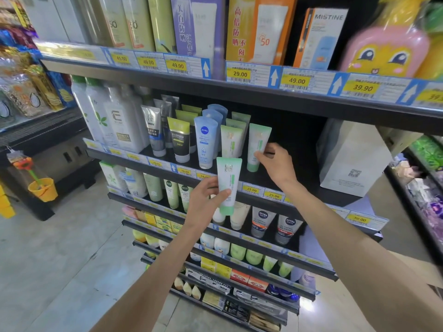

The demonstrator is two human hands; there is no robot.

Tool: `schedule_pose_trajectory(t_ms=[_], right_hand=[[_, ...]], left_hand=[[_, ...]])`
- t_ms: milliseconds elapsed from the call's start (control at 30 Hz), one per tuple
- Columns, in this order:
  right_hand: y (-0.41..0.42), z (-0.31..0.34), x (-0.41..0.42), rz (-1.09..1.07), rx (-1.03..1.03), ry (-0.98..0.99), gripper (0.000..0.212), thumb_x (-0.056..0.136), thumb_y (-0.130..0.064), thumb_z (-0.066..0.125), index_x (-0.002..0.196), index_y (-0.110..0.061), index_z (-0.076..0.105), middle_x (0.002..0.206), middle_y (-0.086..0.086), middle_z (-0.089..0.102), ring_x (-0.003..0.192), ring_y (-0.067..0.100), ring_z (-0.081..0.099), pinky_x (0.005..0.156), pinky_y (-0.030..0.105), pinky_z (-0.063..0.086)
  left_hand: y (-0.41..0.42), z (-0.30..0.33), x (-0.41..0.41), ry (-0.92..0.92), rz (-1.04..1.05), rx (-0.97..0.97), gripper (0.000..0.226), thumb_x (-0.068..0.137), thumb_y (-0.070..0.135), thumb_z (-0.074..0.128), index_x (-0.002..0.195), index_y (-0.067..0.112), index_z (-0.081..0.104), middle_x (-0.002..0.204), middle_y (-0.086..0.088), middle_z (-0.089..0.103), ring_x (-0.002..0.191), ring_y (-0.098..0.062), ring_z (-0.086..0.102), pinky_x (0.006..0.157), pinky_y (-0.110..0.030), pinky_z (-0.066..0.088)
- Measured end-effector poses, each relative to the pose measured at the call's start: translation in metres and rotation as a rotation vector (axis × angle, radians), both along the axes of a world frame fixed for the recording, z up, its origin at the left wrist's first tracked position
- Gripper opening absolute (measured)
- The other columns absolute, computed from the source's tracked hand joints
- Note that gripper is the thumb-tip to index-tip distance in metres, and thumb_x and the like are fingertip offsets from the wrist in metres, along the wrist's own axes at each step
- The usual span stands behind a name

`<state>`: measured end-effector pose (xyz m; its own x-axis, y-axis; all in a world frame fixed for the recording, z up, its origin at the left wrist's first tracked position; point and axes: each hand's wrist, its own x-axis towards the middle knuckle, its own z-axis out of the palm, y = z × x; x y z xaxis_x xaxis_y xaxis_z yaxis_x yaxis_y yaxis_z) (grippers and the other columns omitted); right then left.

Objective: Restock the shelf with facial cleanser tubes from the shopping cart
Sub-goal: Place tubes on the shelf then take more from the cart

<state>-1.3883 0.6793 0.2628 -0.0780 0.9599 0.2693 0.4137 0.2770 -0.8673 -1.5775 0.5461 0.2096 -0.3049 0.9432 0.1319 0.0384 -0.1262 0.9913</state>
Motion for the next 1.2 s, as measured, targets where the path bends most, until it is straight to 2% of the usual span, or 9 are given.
schedule_pose_trajectory(t_ms=[100, 167, 233, 367, 567, 733, 867, 1033, 1200], right_hand=[[-0.011, 0.004, 0.010, -0.035, -0.011, 0.058, 0.058, 0.096, -0.036, 0.069, 0.147, -0.015, 0.049, 0.138, -0.001, 0.060, 0.119, 0.008, 0.060, 0.094, 0.023, 0.050], [-0.025, 0.009, 0.017, -0.028, 0.040, 0.101, 0.049, 0.097, -0.040, 0.067, 0.139, -0.019, 0.056, 0.130, -0.007, 0.064, 0.113, 0.005, 0.062, 0.094, 0.030, 0.056], [-0.043, 0.015, 0.022, 0.078, 0.063, 0.149, 0.034, 0.099, -0.037, 0.065, 0.128, -0.021, 0.064, 0.120, -0.006, 0.069, 0.111, 0.009, 0.066, 0.093, 0.041, 0.060], [-0.072, 0.026, 0.018, 0.315, 0.025, 0.171, 0.025, 0.099, -0.026, 0.066, 0.122, -0.016, 0.069, 0.116, -0.001, 0.074, 0.108, 0.016, 0.070, 0.088, 0.040, 0.061], [-0.078, 0.034, 0.017, 0.291, 0.006, 0.249, 0.024, 0.096, -0.013, 0.070, 0.120, -0.010, 0.071, 0.111, 0.002, 0.076, 0.103, 0.018, 0.074, 0.085, 0.039, 0.063], [-0.067, 0.049, 0.019, 0.130, 0.065, 0.340, 0.017, 0.097, -0.014, 0.069, 0.114, -0.013, 0.072, 0.107, -0.006, 0.077, 0.102, 0.011, 0.073, 0.082, 0.033, 0.063], [-0.053, 0.048, 0.015, 0.044, 0.088, 0.350, 0.013, 0.096, -0.014, 0.070, 0.107, -0.018, 0.072, 0.101, -0.011, 0.075, 0.097, 0.006, 0.073, 0.081, 0.031, 0.063], [-0.037, 0.016, 0.007, 0.017, 0.068, 0.179, 0.015, 0.095, -0.024, 0.072, 0.109, -0.025, 0.073, 0.103, -0.010, 0.076, 0.099, 0.009, 0.071, 0.089, 0.043, 0.061], [-0.035, 0.014, 0.002, 0.013, 0.094, 0.039, 0.027, 0.094, -0.026, 0.073, 0.120, -0.021, 0.067, 0.111, -0.015, 0.070, 0.102, -0.001, 0.065, 0.086, 0.019, 0.053]], left_hand=[[-0.001, 0.008, 0.000, 0.025, -0.021, 0.024, 0.040, 0.087, 0.017, 0.081, 0.125, 0.017, 0.067, 0.115, 0.007, 0.074, 0.101, -0.009, 0.070, 0.079, -0.018, 0.056], [0.001, 0.015, 0.002, 0.034, -0.046, 0.036, 0.040, 0.088, 0.017, 0.080, 0.126, 0.019, 0.067, 0.117, 0.008, 0.074, 0.103, -0.009, 0.070, 0.079, -0.019, 0.057], [0.003, 0.022, 0.007, 0.049, -0.070, 0.058, 0.040, 0.089, 0.018, 0.080, 0.127, 0.019, 0.067, 0.118, 0.009, 0.073, 0.104, -0.009, 0.070, 0.083, -0.024, 0.058], [0.005, 0.034, 0.022, 0.075, -0.124, 0.104, 0.039, 0.088, 0.019, 0.080, 0.125, 0.019, 0.067, 0.115, 0.009, 0.074, 0.103, -0.009, 0.069, 0.088, -0.025, 0.058], [0.005, 0.036, 0.031, 0.106, -0.120, 0.159, 0.038, 0.093, 0.022, 0.075, 0.130, 0.020, 0.066, 0.116, 0.010, 0.073, 0.106, -0.004, 0.066, 0.088, -0.018, 0.053], [0.015, 0.010, -0.003, 0.660, 0.187, 0.234, 0.035, 0.098, 0.027, 0.067, 0.133, 0.026, 0.063, 0.127, 0.011, 0.063, 0.126, -0.009, 0.051, 0.109, -0.026, 0.039], [0.024, -0.016, -0.030, 0.967, 0.204, 0.226, 0.039, 0.097, 0.033, 0.068, 0.134, 0.023, 0.060, 0.135, 0.003, 0.059, 0.137, -0.021, 0.046, 0.116, -0.046, 0.036], [0.019, -0.020, -0.036, 1.069, 0.184, 0.263, 0.042, 0.096, 0.030, 0.068, 0.136, 0.022, 0.057, 0.137, 0.001, 0.055, 0.137, -0.022, 0.044, 0.116, -0.045, 0.037], [0.019, -0.022, -0.038, 1.080, 0.152, 0.256, 0.045, 0.097, 0.030, 0.067, 0.139, 0.021, 0.055, 0.140, 0.002, 0.053, 0.140, -0.022, 0.042, 0.116, -0.045, 0.037]])
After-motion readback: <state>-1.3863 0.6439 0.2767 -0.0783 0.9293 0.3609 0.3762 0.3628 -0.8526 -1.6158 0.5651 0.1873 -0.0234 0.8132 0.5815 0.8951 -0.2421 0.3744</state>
